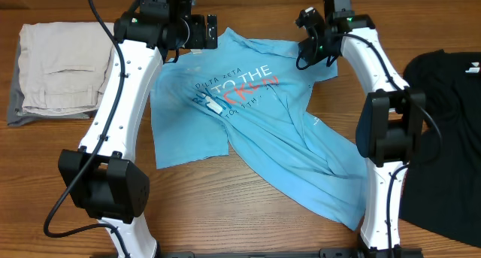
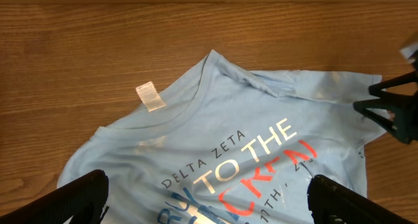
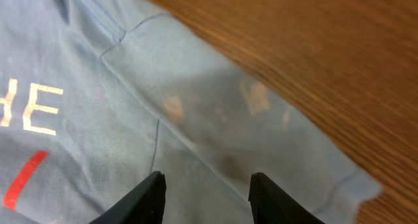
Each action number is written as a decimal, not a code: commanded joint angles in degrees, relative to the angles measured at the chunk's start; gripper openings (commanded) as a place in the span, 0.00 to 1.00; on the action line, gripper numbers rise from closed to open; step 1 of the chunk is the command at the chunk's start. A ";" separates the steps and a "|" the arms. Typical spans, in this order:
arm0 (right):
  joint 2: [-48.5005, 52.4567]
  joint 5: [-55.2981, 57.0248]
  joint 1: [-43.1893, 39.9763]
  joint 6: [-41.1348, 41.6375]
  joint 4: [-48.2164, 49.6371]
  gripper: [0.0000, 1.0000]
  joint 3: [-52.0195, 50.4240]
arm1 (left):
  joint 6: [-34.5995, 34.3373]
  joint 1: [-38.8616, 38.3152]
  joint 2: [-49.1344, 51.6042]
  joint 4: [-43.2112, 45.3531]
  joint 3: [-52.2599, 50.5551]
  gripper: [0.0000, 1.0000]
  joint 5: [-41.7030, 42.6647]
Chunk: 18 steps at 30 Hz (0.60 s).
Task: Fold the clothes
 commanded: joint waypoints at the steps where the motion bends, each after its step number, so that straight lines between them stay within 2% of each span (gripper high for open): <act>1: 2.27 -0.09 0.85 -2.69 0.31 0.46 -0.46 | -0.52 0.22 0.37 0.09 -0.04 1.00 0.55; 10: 3.87 1.44 0.85 -3.76 5.31 0.46 -0.46 | -0.52 0.22 0.37 0.09 -0.04 1.00 0.52; 18: 5.99 1.42 0.85 -3.78 5.16 0.45 -0.46 | -0.52 0.22 0.37 0.09 -0.04 1.00 0.52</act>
